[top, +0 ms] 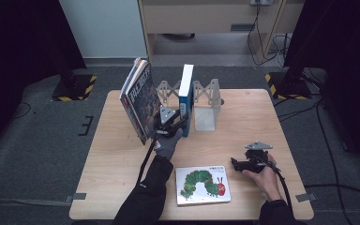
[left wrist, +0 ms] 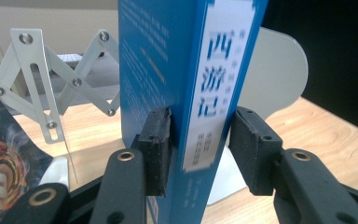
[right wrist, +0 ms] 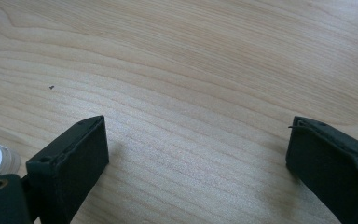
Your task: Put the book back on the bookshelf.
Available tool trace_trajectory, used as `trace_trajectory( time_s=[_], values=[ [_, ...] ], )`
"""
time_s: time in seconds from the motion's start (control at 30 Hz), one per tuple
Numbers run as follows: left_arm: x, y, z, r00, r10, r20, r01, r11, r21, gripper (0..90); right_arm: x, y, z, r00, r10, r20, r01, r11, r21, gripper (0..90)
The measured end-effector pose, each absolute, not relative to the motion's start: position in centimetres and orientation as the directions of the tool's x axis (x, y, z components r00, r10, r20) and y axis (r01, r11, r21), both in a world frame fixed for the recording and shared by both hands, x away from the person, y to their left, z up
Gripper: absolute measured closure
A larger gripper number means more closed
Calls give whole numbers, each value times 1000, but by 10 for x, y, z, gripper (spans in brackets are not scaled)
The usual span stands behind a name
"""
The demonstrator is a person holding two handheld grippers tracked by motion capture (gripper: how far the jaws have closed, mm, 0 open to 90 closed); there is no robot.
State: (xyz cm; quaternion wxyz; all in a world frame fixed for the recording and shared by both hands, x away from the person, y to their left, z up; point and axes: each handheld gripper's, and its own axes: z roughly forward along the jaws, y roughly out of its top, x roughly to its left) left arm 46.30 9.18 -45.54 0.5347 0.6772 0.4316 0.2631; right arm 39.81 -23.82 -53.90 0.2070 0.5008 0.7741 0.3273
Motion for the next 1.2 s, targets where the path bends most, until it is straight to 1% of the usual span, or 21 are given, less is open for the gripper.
trace_trajectory(
  time_s=[0.17,0.8,1.2],
  values=[
    [465,93,-456,501,856,-126,317,-47,947,582,398,-238,-539,-413,911,8,640,284,714,60],
    [471,76,-449,488,862,-136,353,-53,934,573,398,-238,-539,-415,910,8,640,285,714,60],
    [470,76,-452,491,862,-126,335,-54,941,564,398,-238,-539,-415,910,9,639,284,715,60]
  ],
)
